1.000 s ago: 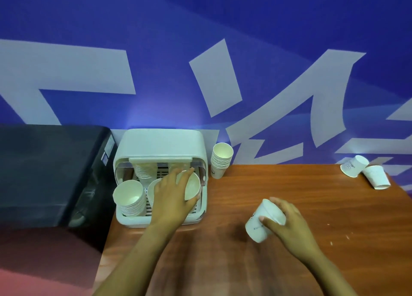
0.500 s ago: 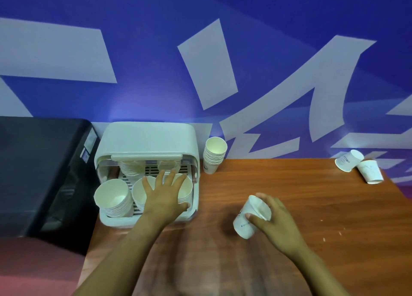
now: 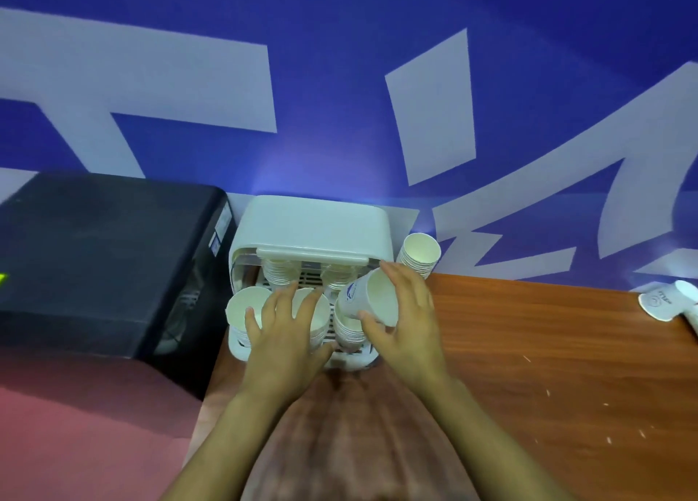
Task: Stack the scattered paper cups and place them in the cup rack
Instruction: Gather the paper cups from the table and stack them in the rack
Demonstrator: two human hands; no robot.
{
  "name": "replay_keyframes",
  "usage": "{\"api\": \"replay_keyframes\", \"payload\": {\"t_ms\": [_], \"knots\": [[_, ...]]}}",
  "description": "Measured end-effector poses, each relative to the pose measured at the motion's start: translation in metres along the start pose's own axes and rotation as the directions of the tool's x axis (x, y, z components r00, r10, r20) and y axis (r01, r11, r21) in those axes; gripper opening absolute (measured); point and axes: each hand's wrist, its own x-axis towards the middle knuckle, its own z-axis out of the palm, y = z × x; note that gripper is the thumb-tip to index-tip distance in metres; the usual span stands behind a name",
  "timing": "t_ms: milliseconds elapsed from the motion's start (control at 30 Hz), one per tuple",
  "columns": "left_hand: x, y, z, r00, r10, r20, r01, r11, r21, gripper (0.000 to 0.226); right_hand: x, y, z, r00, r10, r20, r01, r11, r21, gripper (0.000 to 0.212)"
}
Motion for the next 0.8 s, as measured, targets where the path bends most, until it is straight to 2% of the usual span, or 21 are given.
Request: {"api": "replay_keyframes", "payload": {"t_ms": [133,200,267,333,400,533,633,800], "knots": [[-0.001,-0.004,-0.004,1.0,-0.021,0.007,0.021,1.0,-0.02,0.075,-0.002,0.014,0.018,0.995,-0.023,0.096,0.038,0.985,-0.167,0.062],[0.0,-0.004,-0.004,0.999,-0.025,0.025,0.025,1.0,-0.017,0.074,-0.005,0.024,0.027,0.974,0.026,0.226,0.037,0.961,-0.272,0.068],[0.001,-0.003,-0.004,0.999,-0.028,0.043,0.029,0.999,-0.02,0.075,-0.008,0.033,0.033,0.894,0.144,0.424,0.014,0.937,-0.348,0.079],[0.001,-0.002,-0.004,0.998,-0.022,0.063,0.023,1.0,-0.018,0.074,-0.008,0.039,0.034,0.807,0.232,0.543,-0.011,0.925,-0.38,0.088],[0.002,0.0,-0.006,0.997,-0.016,0.078,0.017,1.0,-0.018,0.074,-0.006,0.04,0.029,0.797,0.235,0.556,-0.029,0.935,-0.354,0.088],[-0.001,0.008,-0.012,0.998,0.008,0.07,-0.009,1.0,0.008,0.073,-0.005,0.032,0.009,0.829,0.213,0.518,-0.068,0.956,-0.284,0.082],[-0.007,0.018,-0.017,0.997,0.048,0.054,-0.047,0.998,-0.034,0.07,-0.016,0.027,-0.015,0.846,0.23,0.481,-0.109,0.958,-0.266,0.073],[-0.024,0.044,-0.016,0.985,0.17,0.021,-0.168,0.983,-0.078,0.063,-0.053,0.028,-0.061,0.763,0.339,0.551,-0.177,0.929,-0.326,0.055]]}}
